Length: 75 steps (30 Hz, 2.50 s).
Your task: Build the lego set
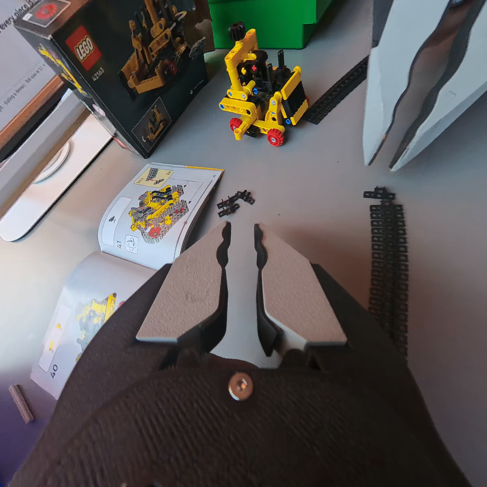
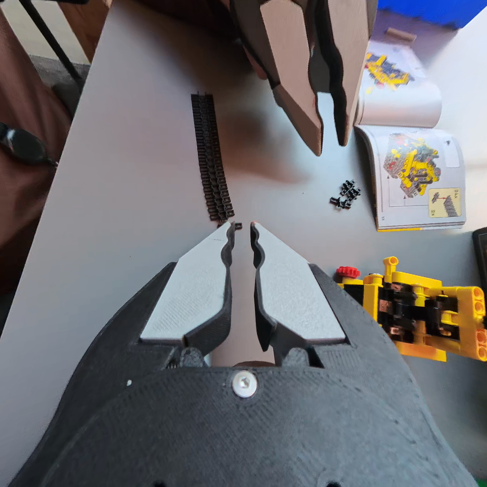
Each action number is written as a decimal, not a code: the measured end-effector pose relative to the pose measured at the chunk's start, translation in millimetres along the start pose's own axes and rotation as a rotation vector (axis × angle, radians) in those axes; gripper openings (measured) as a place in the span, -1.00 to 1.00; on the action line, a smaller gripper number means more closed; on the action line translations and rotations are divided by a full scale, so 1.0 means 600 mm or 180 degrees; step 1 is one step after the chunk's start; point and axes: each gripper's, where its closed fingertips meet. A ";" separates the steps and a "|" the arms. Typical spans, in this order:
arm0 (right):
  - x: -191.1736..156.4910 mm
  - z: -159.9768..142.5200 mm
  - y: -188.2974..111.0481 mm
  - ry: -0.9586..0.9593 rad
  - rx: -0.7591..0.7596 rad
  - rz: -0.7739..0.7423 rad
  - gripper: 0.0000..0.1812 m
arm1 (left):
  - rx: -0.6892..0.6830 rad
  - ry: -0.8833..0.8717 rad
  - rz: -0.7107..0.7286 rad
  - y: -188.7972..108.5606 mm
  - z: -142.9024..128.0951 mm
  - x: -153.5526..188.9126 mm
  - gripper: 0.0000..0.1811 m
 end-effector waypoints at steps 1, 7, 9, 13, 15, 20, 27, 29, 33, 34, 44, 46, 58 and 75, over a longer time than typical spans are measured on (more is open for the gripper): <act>0.003 0.003 -0.002 0.0019 0.0076 -0.0047 -0.90 | -0.0018 -0.0028 -0.0009 0.000 -0.002 -0.001 -0.83; 0.013 0.010 -0.007 0.0247 0.0424 -0.0145 -0.83 | 0.0009 -0.0084 0.0020 -0.004 -0.005 -0.009 -0.83; 0.020 0.018 -0.008 0.0342 0.0537 -0.0187 -0.82 | 0.0057 -0.0150 -0.0010 -0.007 -0.003 -0.012 -0.83; 0.024 0.028 -0.011 0.0425 0.0723 -0.0220 -0.82 | 0.0089 -0.0176 -0.0031 -0.009 -0.003 -0.014 -0.82; 0.025 0.036 -0.016 0.0494 0.0917 -0.0129 -0.82 | 0.0147 -0.0178 -0.0090 -0.013 0.001 -0.010 -0.80; 0.041 0.032 -0.021 0.0523 0.0956 -0.0247 -0.75 | 0.0309 -0.0175 -0.0672 -0.025 0.014 0.034 -0.77; 0.029 0.011 -0.001 0.0236 0.0527 -0.0446 -0.81 | 0.0289 0.0174 -0.1019 -0.043 0.020 0.098 -0.77; 0.019 0.016 -0.002 0.0210 0.0558 -0.0346 -0.84 | 0.0360 0.0253 -0.1185 -0.056 0.028 0.121 -0.77; 0.010 0.009 0.006 0.0213 0.0468 -0.0247 -0.83 | 0.0329 0.0445 -0.1370 -0.061 0.033 0.155 -0.77; 0.009 0.007 0.006 0.0224 0.0450 -0.0233 -0.83 | 0.0278 0.0490 -0.1289 -0.054 0.032 0.155 -0.77; -0.012 -0.011 0.015 0.0120 0.0238 -0.0050 -0.84 | -0.0210 0.0477 -0.1192 -0.016 0.019 0.170 -0.77; -0.014 -0.014 0.020 0.0086 0.0169 -0.0051 -0.83 | -0.0254 0.0519 -0.1247 -0.012 0.017 0.177 -0.77; -0.017 -0.015 0.030 0.0045 0.0078 0.0082 -0.91 | -0.0300 0.0541 -0.1346 0.004 0.016 0.180 -0.83; -0.025 -0.016 0.030 -0.0102 0.0066 0.0190 -0.96 | -0.0262 0.0575 -0.1376 -0.001 0.015 0.185 -0.94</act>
Point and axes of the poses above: each gripper's, where its closed fingertips meet, y out along the fingers, z out of its top, x = y × z across the jaws, and after that the axes turned 12 degrees about -x, right-handed
